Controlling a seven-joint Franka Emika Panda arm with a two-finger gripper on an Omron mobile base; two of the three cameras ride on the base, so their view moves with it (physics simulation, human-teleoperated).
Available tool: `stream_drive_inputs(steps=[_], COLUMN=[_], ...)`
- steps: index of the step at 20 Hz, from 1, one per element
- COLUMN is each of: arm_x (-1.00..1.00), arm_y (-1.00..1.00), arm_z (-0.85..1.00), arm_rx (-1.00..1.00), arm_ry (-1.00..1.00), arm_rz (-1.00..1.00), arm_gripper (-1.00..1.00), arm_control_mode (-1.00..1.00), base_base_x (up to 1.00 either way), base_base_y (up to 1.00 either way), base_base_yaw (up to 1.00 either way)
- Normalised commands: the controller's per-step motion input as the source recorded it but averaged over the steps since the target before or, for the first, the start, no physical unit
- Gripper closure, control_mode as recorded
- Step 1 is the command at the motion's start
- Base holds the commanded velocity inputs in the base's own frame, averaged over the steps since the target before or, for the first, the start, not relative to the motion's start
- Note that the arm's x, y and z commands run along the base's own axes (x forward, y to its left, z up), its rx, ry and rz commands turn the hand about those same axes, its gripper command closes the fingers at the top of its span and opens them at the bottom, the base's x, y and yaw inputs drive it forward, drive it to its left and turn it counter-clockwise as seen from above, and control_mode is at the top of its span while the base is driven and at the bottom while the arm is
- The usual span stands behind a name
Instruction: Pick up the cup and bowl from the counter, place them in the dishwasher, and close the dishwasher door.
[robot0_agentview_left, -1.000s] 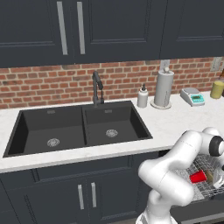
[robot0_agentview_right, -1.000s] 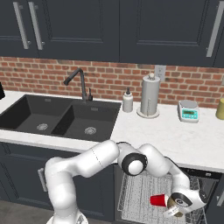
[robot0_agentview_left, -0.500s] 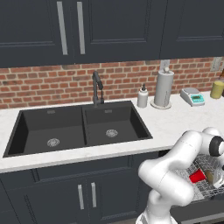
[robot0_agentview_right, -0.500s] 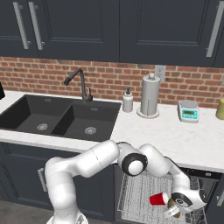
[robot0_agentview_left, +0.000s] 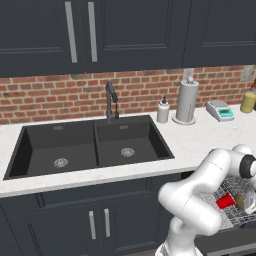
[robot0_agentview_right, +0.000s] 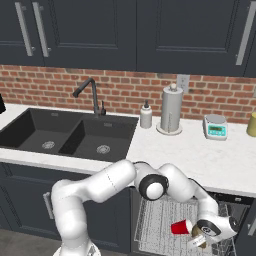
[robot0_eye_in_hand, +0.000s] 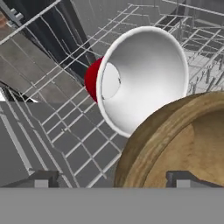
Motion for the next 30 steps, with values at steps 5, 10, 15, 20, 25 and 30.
stream_drive_inputs(steps=[5,10,15,20,25,30], arm_x=[-0.15,-0.11,-0.36,-0.3,0.0,0.27], arm_y=[0.0,0.0,0.0,0.0,0.16,-0.04], arm_z=[0.66,0.71,0.68,0.79,0.68,0.11], arm_rx=[0.08,0.08,0.03,-0.01,-0.3,-0.1], arm_ry=[-0.14,-0.13,-0.01,0.09,0.48,0.21], arm_rz=[0.0,0.0,-0.02,-0.31,-0.38,-0.14], arm_gripper=[-1.0,-1.0,-1.0,-1.0,-1.0,-1.0], arm_control_mode=[-1.0,-1.0,-1.0,-1.0,-1.0,-1.0], base_base_x=[0.0,0.0,0.0,0.0,0.0,0.0], base_base_y=[0.0,0.0,0.0,0.0,0.0,0.0], base_base_yaw=[0.0,0.0,0.0,0.0,0.0,0.0])
